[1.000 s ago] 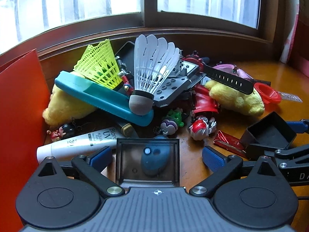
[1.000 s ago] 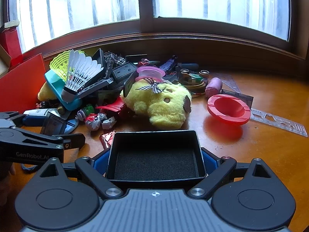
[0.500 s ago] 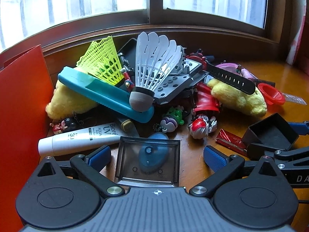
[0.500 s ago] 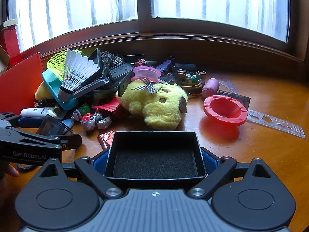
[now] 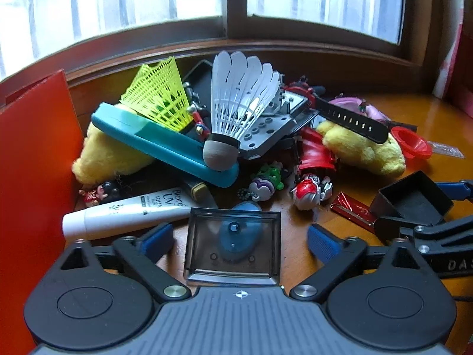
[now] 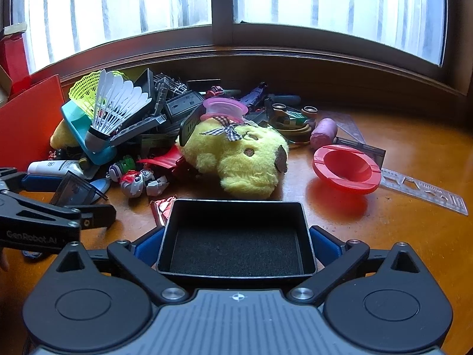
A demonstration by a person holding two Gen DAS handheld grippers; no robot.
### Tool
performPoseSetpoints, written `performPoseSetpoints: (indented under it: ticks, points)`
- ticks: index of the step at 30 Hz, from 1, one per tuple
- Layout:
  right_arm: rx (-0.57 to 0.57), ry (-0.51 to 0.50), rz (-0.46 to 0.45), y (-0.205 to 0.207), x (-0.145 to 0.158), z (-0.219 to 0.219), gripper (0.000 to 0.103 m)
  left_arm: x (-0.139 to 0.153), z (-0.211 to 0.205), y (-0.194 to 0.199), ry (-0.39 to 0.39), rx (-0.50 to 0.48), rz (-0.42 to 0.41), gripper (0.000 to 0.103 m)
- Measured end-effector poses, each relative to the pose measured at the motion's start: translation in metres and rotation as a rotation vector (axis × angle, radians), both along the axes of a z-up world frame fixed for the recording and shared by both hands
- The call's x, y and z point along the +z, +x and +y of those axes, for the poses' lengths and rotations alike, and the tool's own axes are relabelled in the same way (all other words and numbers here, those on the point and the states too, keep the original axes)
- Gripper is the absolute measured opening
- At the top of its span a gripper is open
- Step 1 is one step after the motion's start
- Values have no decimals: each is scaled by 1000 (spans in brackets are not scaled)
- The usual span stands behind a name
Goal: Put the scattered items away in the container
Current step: 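Close left gripper on the clear square case while right gripper holds the black tray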
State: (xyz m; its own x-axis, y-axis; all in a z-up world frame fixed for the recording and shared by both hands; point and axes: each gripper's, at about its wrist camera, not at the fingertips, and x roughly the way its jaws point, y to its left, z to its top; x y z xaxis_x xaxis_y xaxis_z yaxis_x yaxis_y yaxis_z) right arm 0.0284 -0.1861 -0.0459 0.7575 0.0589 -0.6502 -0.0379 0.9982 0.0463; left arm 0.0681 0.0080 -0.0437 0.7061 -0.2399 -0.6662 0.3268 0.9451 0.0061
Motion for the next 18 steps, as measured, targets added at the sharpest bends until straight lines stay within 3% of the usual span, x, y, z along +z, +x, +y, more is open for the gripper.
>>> performPoseSetpoints:
  ticks: [1, 8, 11, 18]
  points:
    - [0, -1, -2, 0, 0, 0, 101, 0, 1, -2, -3, -5, -8, 83]
    - [-8, -5, -9, 1, -1, 2, 101, 2, 1, -1, -10, -17, -22, 72]
    - [-9, -5, -11, 2, -1, 2, 101, 2, 0, -1, -17, -25, -31, 61]
    - [-11, -4, -11, 3, 0, 2, 100, 6, 3, -7, -59, -28, -45, 61]
